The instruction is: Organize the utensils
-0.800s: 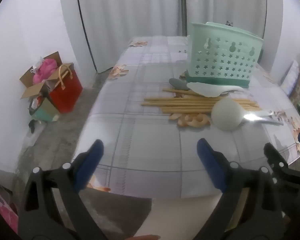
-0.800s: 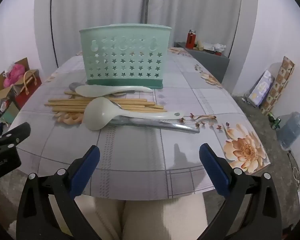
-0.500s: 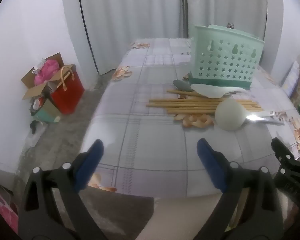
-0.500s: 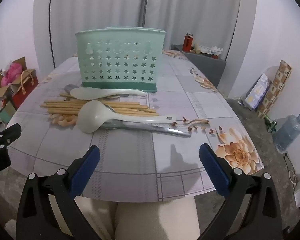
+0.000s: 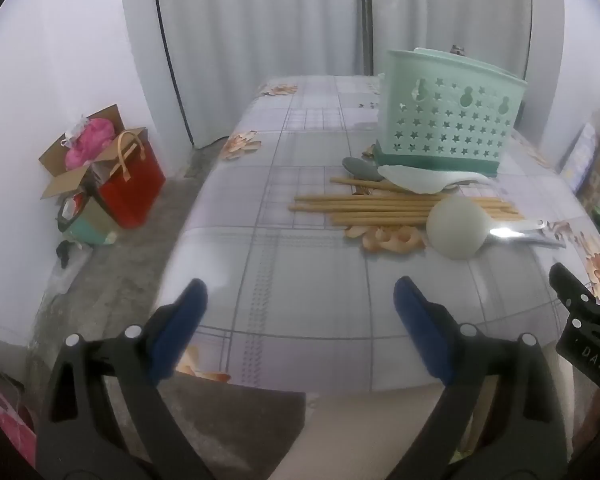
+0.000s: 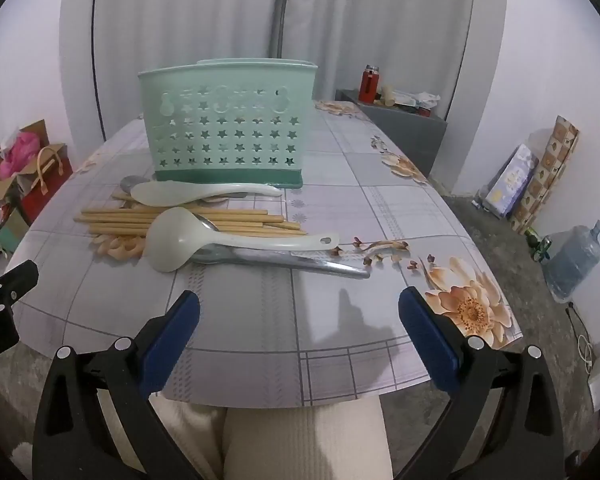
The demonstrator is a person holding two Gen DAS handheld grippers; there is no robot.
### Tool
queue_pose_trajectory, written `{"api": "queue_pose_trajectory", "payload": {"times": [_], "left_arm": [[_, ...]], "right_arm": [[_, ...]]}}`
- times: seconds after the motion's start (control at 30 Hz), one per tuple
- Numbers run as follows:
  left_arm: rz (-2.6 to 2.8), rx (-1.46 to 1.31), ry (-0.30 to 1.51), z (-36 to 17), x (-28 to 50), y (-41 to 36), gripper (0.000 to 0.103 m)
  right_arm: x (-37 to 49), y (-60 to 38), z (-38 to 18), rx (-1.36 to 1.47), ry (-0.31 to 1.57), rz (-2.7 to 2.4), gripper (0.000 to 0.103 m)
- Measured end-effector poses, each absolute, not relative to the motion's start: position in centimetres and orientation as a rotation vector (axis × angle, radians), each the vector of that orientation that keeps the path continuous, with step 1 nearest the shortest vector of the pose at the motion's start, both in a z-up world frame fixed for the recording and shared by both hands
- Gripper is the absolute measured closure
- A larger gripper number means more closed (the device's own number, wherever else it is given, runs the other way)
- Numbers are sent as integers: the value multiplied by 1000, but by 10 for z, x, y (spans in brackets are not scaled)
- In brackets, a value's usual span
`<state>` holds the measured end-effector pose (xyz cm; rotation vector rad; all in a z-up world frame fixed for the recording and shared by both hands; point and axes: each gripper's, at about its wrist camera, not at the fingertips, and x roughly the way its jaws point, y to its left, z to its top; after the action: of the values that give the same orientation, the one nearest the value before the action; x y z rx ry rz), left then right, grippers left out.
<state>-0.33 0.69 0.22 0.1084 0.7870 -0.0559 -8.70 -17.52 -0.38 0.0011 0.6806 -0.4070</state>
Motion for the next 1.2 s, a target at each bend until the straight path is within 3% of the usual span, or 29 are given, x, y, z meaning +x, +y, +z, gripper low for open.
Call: {"api": "queue_pose_trajectory", "payload": {"times": [1.2], "left_arm": [[-60,100,785,1,-2,7,13]], "right_arm": [[-84,-170,-4,-6,684,-407,6]]}}
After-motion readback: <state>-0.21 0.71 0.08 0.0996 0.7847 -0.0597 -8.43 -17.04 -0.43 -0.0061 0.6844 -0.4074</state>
